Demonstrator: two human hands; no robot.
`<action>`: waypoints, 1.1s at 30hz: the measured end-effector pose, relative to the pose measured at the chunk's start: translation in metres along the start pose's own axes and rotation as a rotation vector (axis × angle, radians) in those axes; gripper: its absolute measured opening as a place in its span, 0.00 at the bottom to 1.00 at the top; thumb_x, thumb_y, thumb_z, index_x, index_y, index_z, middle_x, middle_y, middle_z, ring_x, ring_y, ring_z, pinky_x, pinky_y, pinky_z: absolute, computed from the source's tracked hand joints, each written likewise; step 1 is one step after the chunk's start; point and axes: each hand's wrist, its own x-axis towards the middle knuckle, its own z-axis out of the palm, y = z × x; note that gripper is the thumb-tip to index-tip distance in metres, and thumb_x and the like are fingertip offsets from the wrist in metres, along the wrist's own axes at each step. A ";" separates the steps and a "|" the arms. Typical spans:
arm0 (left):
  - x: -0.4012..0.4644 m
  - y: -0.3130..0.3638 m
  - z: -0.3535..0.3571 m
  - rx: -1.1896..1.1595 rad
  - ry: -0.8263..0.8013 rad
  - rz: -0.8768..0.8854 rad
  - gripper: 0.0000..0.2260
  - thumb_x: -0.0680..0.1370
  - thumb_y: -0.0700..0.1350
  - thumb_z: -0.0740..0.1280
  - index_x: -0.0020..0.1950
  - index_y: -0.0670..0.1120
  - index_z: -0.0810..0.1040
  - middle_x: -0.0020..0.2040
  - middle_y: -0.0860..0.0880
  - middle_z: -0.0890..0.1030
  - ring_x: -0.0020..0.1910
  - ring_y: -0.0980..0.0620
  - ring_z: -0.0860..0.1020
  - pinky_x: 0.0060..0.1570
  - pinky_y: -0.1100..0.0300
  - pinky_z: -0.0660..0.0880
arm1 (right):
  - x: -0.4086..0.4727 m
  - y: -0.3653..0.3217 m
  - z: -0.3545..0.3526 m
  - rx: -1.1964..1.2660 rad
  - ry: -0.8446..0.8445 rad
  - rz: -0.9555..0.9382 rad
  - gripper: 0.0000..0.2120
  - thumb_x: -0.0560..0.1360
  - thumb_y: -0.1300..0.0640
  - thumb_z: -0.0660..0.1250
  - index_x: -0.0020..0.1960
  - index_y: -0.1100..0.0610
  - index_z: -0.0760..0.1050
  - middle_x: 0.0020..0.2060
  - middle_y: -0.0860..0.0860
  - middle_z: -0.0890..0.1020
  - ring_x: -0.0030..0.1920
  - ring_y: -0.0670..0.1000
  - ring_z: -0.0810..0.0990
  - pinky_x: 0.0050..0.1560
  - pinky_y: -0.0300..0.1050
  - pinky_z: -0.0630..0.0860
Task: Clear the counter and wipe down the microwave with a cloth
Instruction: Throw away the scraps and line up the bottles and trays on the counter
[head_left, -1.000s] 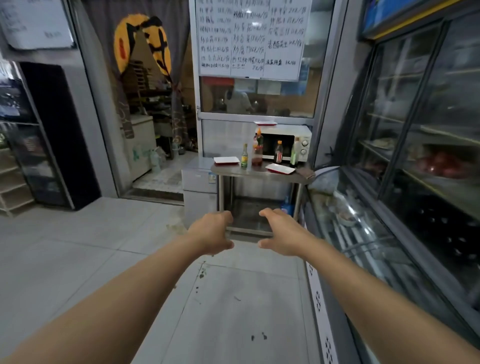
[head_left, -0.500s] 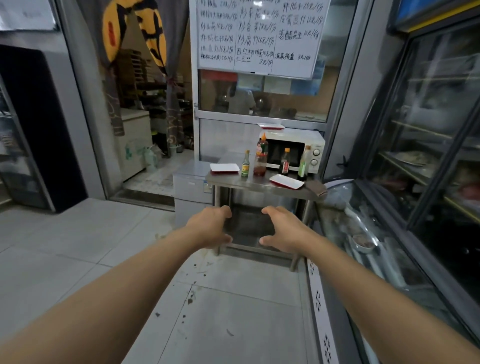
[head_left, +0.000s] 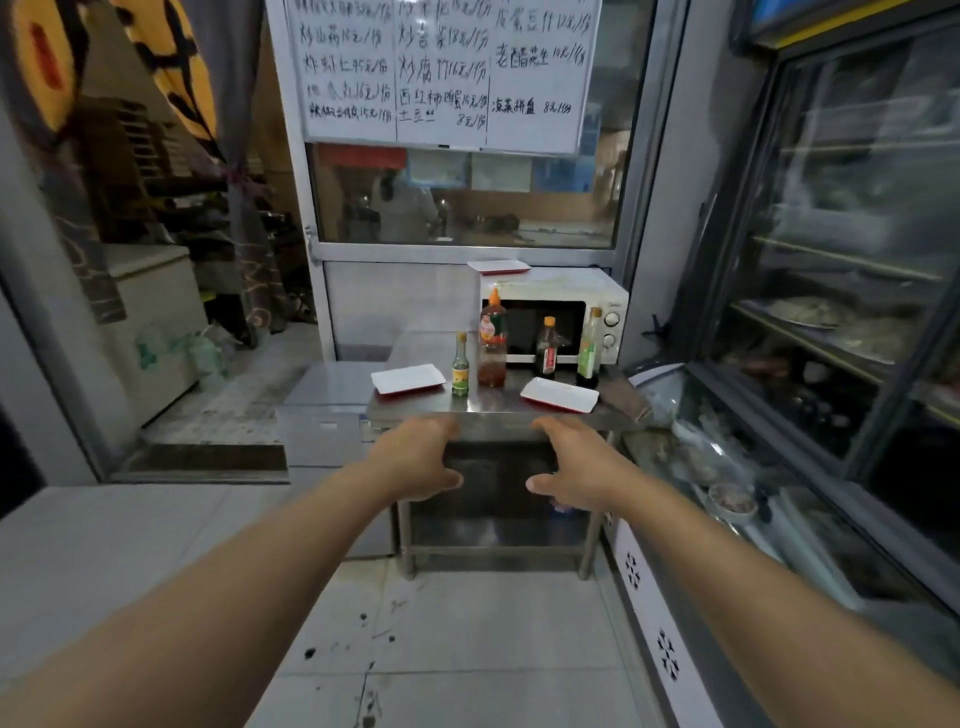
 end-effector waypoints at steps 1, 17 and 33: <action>0.011 -0.007 -0.001 -0.001 0.001 0.006 0.21 0.73 0.48 0.71 0.64 0.48 0.70 0.61 0.48 0.76 0.58 0.49 0.75 0.58 0.53 0.74 | 0.013 0.000 0.001 0.003 -0.002 0.008 0.34 0.72 0.51 0.71 0.73 0.52 0.59 0.70 0.53 0.64 0.65 0.57 0.72 0.63 0.54 0.73; 0.249 -0.084 0.011 0.012 -0.004 -0.066 0.28 0.72 0.50 0.71 0.70 0.50 0.66 0.68 0.49 0.72 0.65 0.48 0.71 0.64 0.52 0.71 | 0.278 0.045 -0.011 -0.016 0.011 -0.045 0.36 0.73 0.49 0.69 0.74 0.55 0.56 0.70 0.55 0.64 0.66 0.55 0.69 0.63 0.48 0.70; 0.415 -0.162 0.026 -0.029 -0.055 -0.070 0.25 0.74 0.49 0.70 0.68 0.47 0.67 0.64 0.49 0.76 0.62 0.50 0.73 0.60 0.55 0.71 | 0.460 0.072 0.010 0.036 -0.010 -0.008 0.37 0.71 0.50 0.71 0.74 0.54 0.57 0.70 0.55 0.65 0.69 0.55 0.67 0.65 0.48 0.67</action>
